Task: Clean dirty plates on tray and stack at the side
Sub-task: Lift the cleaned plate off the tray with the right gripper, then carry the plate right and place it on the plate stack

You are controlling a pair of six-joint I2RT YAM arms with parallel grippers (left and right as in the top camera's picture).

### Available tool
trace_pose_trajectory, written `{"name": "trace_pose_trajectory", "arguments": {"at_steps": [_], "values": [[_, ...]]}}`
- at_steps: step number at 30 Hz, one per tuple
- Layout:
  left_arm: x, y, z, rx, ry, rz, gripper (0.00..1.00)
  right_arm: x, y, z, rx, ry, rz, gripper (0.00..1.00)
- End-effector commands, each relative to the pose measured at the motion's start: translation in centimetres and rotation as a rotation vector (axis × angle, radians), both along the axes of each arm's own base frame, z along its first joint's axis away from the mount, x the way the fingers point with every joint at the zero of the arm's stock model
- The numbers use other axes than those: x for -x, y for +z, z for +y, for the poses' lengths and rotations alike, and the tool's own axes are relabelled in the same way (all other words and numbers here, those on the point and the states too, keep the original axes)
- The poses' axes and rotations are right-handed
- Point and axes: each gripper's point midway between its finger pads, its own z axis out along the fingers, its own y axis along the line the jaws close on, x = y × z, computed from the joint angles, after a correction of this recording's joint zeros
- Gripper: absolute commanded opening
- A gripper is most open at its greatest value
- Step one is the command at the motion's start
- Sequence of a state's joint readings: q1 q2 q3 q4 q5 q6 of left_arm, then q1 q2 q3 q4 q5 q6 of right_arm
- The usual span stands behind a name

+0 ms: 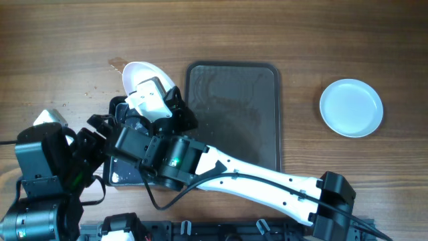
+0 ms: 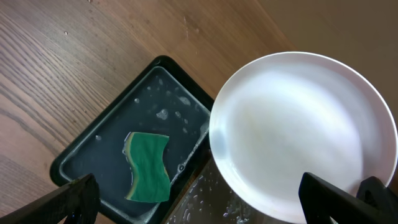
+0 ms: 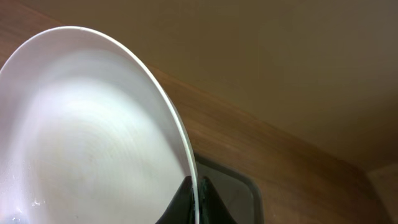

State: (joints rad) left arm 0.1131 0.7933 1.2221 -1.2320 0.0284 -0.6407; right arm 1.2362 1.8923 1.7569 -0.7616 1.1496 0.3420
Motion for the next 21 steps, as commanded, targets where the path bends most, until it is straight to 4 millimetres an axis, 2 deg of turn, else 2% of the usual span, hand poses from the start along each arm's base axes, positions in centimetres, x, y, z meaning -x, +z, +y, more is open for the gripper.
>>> {"name": "trace_pose_trajectory", "arguments": {"at_steps": [1, 21], "values": [[-0.17, 0.69, -0.64, 0.018, -0.031, -0.026, 1.0, 0.51, 1.19, 0.33, 0.003, 0.011, -0.025, 0.04], [-0.17, 0.69, -0.65, 0.018, -0.031, -0.026, 1.0, 0.45, 1.31, 0.45, -0.011, 0.009, -0.029, 0.04]]}}
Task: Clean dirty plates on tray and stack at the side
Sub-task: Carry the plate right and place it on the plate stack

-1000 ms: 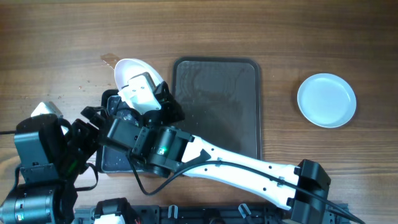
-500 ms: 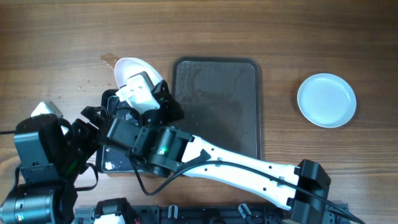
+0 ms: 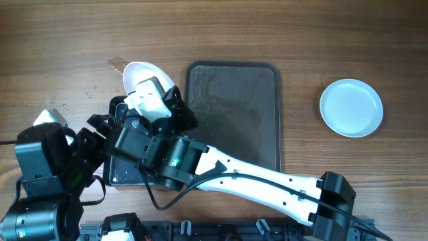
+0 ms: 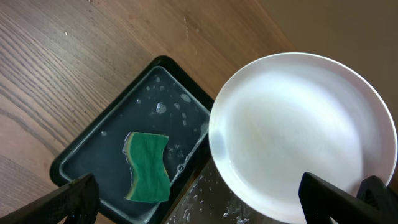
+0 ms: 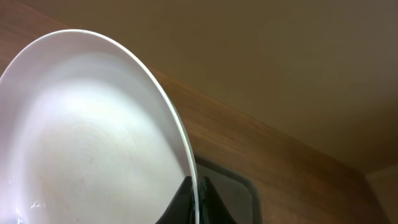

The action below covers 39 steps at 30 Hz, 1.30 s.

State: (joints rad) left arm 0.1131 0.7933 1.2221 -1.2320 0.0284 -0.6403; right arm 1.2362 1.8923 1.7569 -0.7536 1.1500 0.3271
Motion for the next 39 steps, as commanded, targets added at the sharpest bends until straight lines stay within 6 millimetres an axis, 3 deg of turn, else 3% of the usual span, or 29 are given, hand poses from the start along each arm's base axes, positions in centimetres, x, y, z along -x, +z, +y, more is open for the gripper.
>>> {"name": "trace_pose_trajectory", "arguments": {"at_steps": [1, 18, 21, 24, 27, 30, 33, 34, 36, 39], "values": [[-0.2, 0.7, -0.6, 0.018, -0.031, -0.026, 1.0, 0.5, 1.2, 0.4, -0.018, 0.005, -0.027, 0.05], [-0.2, 0.7, -0.6, 0.018, -0.031, -0.026, 1.0, 0.2, 0.9, 0.3, -0.018, 0.007, -0.01, 0.05], [-0.2, 0.7, -0.6, 0.018, -0.031, -0.026, 1.0, -1.6, -2.6, 0.1, -0.139, 0.041, 0.2, 0.05], [-0.2, 0.7, -0.6, 0.018, -0.031, -0.026, 1.0, -4.2, -7.7, -1.8, -0.359, 0.072, 0.609, 0.04], [-0.2, 0.7, -0.6, 0.018, -0.031, -0.026, 1.0, -6.2, -8.7, -4.0, -0.532, 0.167, 0.862, 0.04], [-0.2, 0.7, -0.7, 0.019, -0.031, -0.026, 1.0, -8.2, -6.8, -8.5, -0.693, 0.184, 0.945, 0.05], [-0.2, 0.7, -0.6, 0.018, -0.031, -0.026, 1.0, -9.4, -4.3, -13.8, -0.74, 0.1, 0.887, 0.05], [-0.2, 0.7, -0.6, 0.018, -0.031, -0.026, 1.0, -9.6, -2.4, -17.7, -0.754, 0.041, 0.832, 0.05], [-0.2, 0.7, -0.6, 0.018, -0.031, -0.026, 1.0, -9.5, -0.9, -22.9, -0.753, -0.088, 0.764, 0.04], [-0.2, 0.7, -0.6, 0.018, -0.031, -0.026, 1.0, -8.6, -0.4, -31.0, -0.758, -0.323, 0.703, 0.04]]}}
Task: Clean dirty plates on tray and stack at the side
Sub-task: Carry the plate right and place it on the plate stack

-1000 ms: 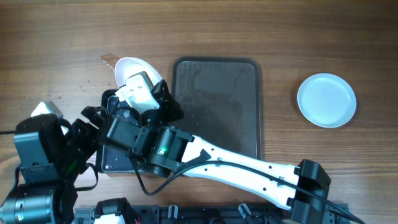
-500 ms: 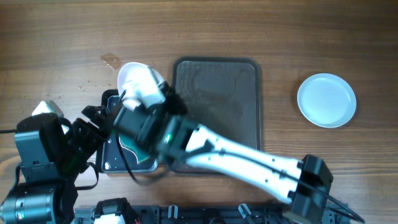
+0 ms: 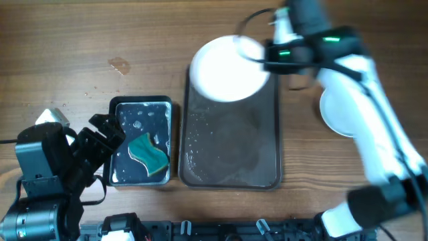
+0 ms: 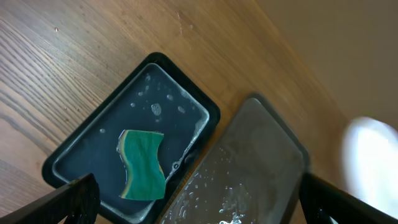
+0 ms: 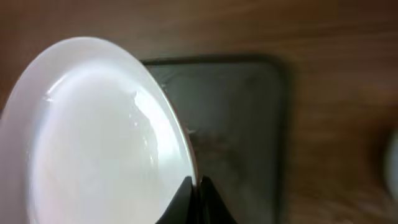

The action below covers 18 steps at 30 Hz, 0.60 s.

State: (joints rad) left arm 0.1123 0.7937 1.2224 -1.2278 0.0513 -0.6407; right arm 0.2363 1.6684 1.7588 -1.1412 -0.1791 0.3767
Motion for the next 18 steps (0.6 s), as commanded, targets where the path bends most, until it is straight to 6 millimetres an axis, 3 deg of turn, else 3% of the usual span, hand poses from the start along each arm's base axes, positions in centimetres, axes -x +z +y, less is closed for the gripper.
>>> {"name": "trace_pose_trajectory", "arguments": {"at_steps": [1, 4, 7, 10, 12, 14, 16, 18], "values": [[-0.1, 0.6, -0.3, 0.003, -0.015, -0.02, 1.0, 1.0, 2.4, -10.3, 0.067, -0.253, -0.019, 0.05], [-0.1, 0.6, -0.2, 0.002, -0.014, -0.02, 1.0, 2.2, -0.5, -18.9, 0.068, -0.484, 0.071, 0.04], [-0.1, 0.6, -0.2, 0.002, -0.014, -0.02, 1.0, 5.4, -6.5, -25.5, 0.022, -0.699, 0.213, 0.04], [-0.1, 0.6, -0.2, 0.002, -0.014, -0.02, 1.0, 8.1, -11.6, -28.6, -0.048, -0.851, 0.28, 0.04], [-0.1, 0.6, -0.3, 0.003, -0.015, -0.02, 1.0, 10.7, -16.1, -30.5, -0.095, -0.959, 0.311, 0.04], [-0.1, 0.6, -0.2, 0.002, -0.014, -0.02, 1.0, 11.2, -17.5, -30.1, -0.088, -0.929, 0.317, 0.04], [-0.1, 0.6, -0.3, 0.003, -0.015, -0.02, 1.0, 12.0, -18.2, -30.1, -0.047, -0.943, 0.351, 0.34], [-0.1, 0.6, -0.3, 0.003, -0.015, -0.02, 1.0, 12.3, -17.8, -30.2, -0.037, -0.961, 0.356, 0.44]]}}
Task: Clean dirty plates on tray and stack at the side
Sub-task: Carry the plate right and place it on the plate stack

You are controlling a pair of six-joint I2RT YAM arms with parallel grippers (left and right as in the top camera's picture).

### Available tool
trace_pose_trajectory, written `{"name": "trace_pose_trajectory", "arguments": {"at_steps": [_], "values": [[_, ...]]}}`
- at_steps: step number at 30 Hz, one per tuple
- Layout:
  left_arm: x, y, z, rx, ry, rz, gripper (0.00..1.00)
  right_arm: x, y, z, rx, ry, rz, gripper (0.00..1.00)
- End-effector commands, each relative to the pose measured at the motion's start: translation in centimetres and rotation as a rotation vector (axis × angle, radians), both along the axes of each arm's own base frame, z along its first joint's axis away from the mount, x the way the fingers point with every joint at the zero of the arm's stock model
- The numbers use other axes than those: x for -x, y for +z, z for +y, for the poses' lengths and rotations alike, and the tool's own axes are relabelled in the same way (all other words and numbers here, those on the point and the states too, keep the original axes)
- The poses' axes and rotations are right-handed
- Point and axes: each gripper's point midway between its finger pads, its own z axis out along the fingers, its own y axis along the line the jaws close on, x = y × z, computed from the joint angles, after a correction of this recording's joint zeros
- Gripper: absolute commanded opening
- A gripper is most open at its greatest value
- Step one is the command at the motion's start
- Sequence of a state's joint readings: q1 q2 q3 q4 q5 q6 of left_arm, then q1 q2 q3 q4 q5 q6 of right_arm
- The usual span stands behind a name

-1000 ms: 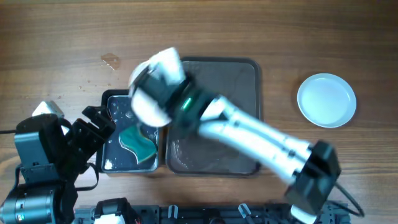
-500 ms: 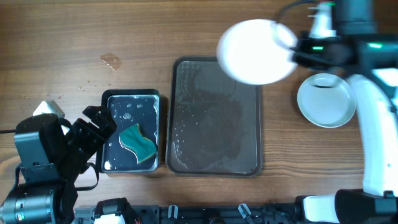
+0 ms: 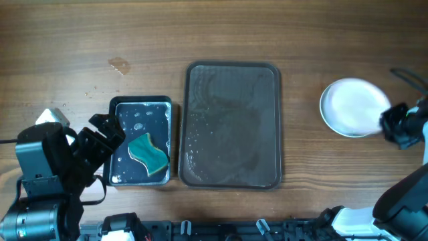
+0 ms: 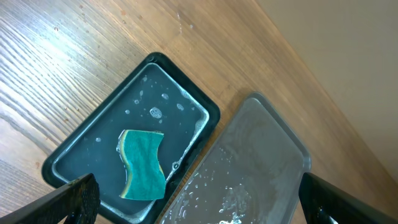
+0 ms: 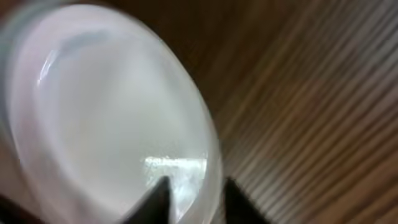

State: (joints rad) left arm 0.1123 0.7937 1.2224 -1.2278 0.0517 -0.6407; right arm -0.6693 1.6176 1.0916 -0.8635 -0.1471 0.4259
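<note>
A white plate (image 3: 351, 107) lies flat on the wood at the far right, beside the large grey tray (image 3: 232, 124), which is wet and holds no plates. My right gripper (image 3: 400, 126) sits at the plate's right edge. In the blurred right wrist view the plate (image 5: 106, 106) fills the frame, and the right gripper (image 5: 194, 193) is open with its fingertips astride the rim. My left gripper (image 4: 199, 211) hangs open above the small dark tray (image 4: 68, 155) and the green sponge (image 4: 143, 163).
The small tray (image 3: 140, 106) holds soapy water and the green sponge (image 3: 148, 152), left of the large tray (image 4: 261, 168). A wet spot (image 3: 119, 65) marks the wood at the upper left. The left arm's base fills the lower left corner.
My right gripper has gone from the top of the large tray to the far right of the table. The plate now lies at the side spot, and the jaws have opened.
My right gripper held a white plate on edge above the small tray, in front of the open left gripper, at the two oldest moments. Then it held the plate over the large tray's far end. Now the plate lies at the right side, let go.
</note>
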Motion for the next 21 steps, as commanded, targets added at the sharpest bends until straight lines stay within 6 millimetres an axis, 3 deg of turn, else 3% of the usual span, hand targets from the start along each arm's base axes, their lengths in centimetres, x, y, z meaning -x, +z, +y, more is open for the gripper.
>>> {"name": "trace_pose_trajectory", "arguments": {"at_steps": [1, 4, 5, 6, 8, 13, 15, 17, 18, 21], "values": [[-0.1, 0.6, -0.2, 0.002, -0.014, -0.02, 1.0, 0.2, 1.1, 0.2, 0.015, -0.021, -0.002, 0.45], [-0.1, 0.6, -0.2, 0.002, -0.014, -0.02, 1.0, -1.9, 5.5, 2.2, -0.03, 0.079, -0.18, 0.49], [-0.1, 0.6, -0.2, 0.002, -0.014, -0.02, 1.0, -2.8, 7.6, 3.9, -0.059, 0.159, -0.275, 0.53], [-0.1, 0.6, -0.2, 0.002, -0.014, -0.02, 1.0, -3.7, 10.9, 7.0, -0.101, 0.296, -0.417, 0.62], [-0.1, 0.6, -0.2, 0.002, -0.014, -0.02, 1.0, -3.3, 14.8, 11.2, -0.117, 0.455, -0.55, 0.63], [-0.1, 0.6, -0.2, 0.002, -0.014, -0.02, 1.0, 1.4, 21.6, 21.3, 0.009, 0.874, -0.756, 0.63], [-0.1, 0.6, -0.2, 0.002, -0.014, -0.02, 1.0, 3.8, 24.1, 24.8, 0.065, 1.045, -0.875, 0.69], [-0.1, 0.6, -0.2, 0.002, -0.014, -0.02, 1.0, 5.6, 25.2, 26.4, 0.081, 1.114, -0.934, 0.83], [-0.1, 0.6, -0.2, 0.002, -0.014, -0.02, 1.0, 6.6, 25.6, 27.0, 0.086, 1.14, -0.955, 1.0], [-0.1, 0.6, -0.2, 0.002, -0.014, -0.02, 1.0, 8.8, 26.3, 27.8, 0.093, 1.172, -0.996, 1.0]]}}
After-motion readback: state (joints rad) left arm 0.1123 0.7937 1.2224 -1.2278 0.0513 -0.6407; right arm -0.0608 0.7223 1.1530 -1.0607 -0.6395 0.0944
